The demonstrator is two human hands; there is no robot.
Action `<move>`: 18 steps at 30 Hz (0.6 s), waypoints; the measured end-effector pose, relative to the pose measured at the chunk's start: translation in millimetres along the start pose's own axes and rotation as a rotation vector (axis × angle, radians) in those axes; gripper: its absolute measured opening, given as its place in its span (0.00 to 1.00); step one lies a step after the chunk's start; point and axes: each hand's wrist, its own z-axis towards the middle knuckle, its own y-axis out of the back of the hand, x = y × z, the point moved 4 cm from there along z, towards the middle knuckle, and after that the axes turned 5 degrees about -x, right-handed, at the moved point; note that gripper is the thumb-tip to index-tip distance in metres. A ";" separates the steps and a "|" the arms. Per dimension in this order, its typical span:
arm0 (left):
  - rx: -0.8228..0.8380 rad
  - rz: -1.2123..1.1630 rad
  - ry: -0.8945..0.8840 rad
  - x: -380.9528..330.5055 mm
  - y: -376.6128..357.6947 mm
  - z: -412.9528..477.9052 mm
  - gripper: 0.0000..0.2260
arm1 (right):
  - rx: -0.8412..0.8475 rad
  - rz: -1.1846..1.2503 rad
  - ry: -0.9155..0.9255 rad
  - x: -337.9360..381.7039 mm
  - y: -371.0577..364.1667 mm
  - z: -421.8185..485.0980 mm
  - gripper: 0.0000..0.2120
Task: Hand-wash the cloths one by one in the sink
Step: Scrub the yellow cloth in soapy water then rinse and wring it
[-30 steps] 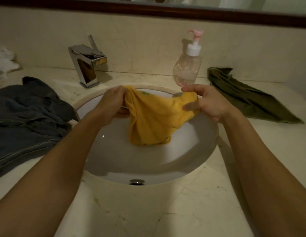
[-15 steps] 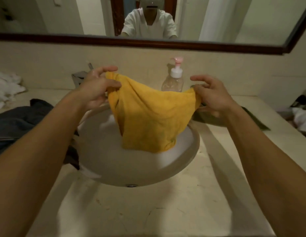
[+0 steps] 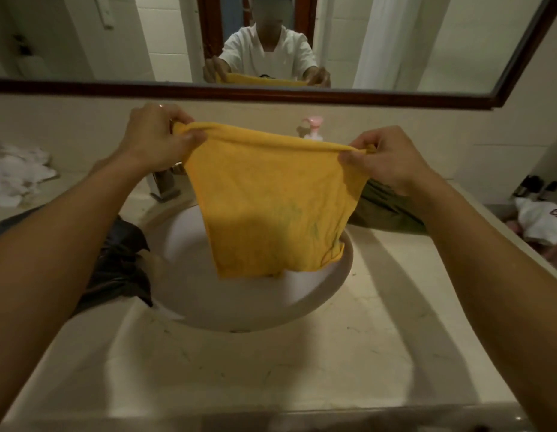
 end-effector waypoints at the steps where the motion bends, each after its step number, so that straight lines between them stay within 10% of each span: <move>1: -0.032 0.000 -0.033 -0.8 3.1 0.7 0.14 | -0.009 -0.025 0.037 5.6 4.3 2.1 0.08; 18: -0.378 -0.390 -0.024 -40.9 67.0 48.6 0.12 | 0.003 0.435 0.191 76.8 72.3 31.1 0.08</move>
